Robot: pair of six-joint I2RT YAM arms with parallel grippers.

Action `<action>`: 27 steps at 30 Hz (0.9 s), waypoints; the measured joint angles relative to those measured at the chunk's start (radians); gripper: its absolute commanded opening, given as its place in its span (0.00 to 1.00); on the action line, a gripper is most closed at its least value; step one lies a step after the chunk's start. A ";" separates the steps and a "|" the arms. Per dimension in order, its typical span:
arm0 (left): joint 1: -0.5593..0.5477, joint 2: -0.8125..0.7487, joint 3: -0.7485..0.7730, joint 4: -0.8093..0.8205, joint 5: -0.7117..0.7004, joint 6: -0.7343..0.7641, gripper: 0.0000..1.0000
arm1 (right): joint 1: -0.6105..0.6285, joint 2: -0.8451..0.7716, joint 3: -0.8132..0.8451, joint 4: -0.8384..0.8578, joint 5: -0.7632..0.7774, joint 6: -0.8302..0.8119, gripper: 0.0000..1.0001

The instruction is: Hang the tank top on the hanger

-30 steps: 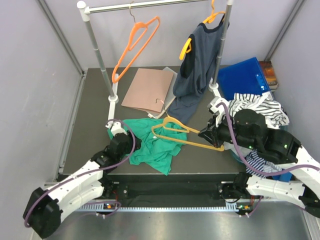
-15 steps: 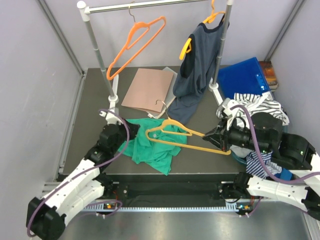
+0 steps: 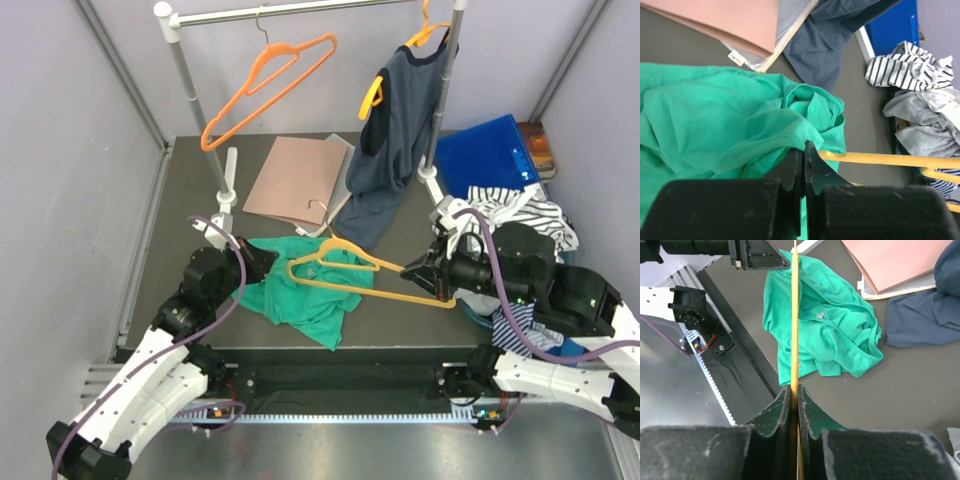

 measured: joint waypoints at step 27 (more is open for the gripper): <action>0.002 -0.040 0.095 -0.051 0.148 0.078 0.00 | 0.000 -0.022 -0.100 0.166 -0.103 -0.019 0.00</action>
